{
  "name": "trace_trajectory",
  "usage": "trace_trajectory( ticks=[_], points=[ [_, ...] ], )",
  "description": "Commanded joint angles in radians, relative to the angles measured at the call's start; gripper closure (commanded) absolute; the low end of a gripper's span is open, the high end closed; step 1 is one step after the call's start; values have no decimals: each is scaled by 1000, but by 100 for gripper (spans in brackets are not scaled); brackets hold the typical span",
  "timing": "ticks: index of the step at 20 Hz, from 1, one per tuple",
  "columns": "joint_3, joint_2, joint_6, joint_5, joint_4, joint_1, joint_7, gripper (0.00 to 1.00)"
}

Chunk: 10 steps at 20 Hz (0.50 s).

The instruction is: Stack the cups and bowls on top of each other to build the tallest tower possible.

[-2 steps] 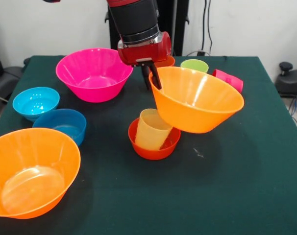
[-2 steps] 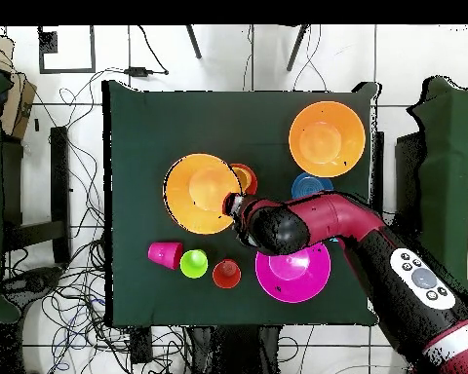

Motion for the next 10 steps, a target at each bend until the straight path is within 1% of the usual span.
trace_trajectory(
  ticks=[1, 6, 10],
  points=[
    [-51, -9, -57, -10, -50, 25, -21, 100],
    [-58, -16, -57, -13, -52, 30, -15, 100],
    [-45, -2, -25, -6, -75, 17, -57, 100]
  ],
)
